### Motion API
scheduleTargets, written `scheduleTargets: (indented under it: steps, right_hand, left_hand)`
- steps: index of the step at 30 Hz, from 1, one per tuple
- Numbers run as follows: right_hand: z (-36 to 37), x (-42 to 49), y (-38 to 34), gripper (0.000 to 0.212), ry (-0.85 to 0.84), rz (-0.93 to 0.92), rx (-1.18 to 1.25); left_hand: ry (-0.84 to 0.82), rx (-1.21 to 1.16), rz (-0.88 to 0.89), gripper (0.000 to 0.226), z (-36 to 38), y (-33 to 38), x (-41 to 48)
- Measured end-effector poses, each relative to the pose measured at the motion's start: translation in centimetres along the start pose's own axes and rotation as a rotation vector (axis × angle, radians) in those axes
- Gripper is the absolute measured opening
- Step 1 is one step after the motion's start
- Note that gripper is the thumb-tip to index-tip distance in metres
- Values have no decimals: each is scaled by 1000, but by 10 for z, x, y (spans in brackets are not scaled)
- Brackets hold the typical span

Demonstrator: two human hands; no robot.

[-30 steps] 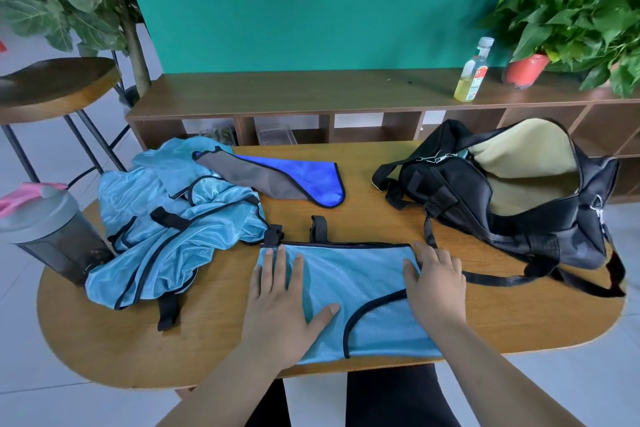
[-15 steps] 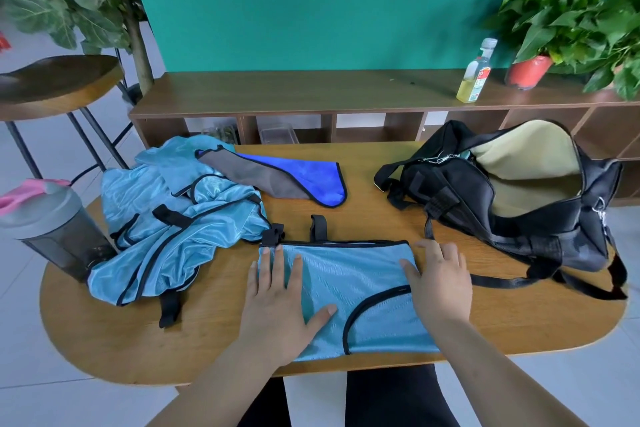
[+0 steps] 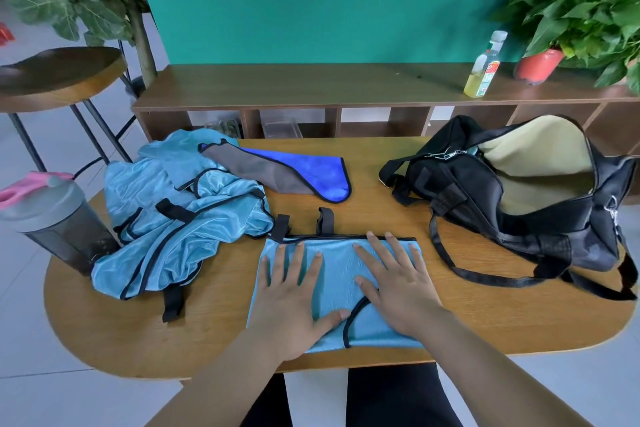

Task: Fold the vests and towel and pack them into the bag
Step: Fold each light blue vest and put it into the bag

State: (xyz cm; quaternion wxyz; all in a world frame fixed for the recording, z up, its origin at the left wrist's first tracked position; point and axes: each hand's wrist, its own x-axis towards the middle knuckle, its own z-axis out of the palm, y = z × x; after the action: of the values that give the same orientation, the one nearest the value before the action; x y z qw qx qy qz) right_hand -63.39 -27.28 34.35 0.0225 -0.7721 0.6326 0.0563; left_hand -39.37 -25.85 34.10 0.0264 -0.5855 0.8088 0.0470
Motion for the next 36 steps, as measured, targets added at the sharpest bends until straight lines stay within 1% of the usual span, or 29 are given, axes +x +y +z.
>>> scheduleTargets:
  steps: [2,4,7,9,13,19,23,27,31,34,36]
  right_hand:
    - [-2,0,-2,72,-2,24,9]
    - [-2,-3,-4,73,-2,40,2]
    - [-2,-4,-5,74,6,51,11]
    - [0,-4,-5,74,20,54,19]
    - [1,-4,-6,73,19,66,25]
    - [-2,-4,-7,79,4,63,29]
    - [-2,-3,-6,78,-8,62,24]
    - [1,-2,-3,68,-15,68,19]
    - [0,-2,-2,68,-29,66,47]
    - [-7,-3,-2,70,-4,65,142]
    - [-14,-5,4,61,115,125,294]
  left_hand:
    - [-10,-4,20,108,-1,-3,4]
    - [14,-49,22,103,-1,-5,6]
    - [85,-135,-46,94,-3,-8,10]
    - [109,-135,-94,91,-4,-7,14]
    - [79,-100,-129,100,-5,-3,18]
    - [-8,-10,-86,117,-2,-6,22]
    - [-14,7,-62,118,-3,-8,21]
    - [-19,-10,-68,118,-4,-9,22]
    - [-14,4,-74,113,-5,-7,20]
    - [42,5,-70,103,-7,-8,17]
    - [74,14,-53,97,-9,-9,13]
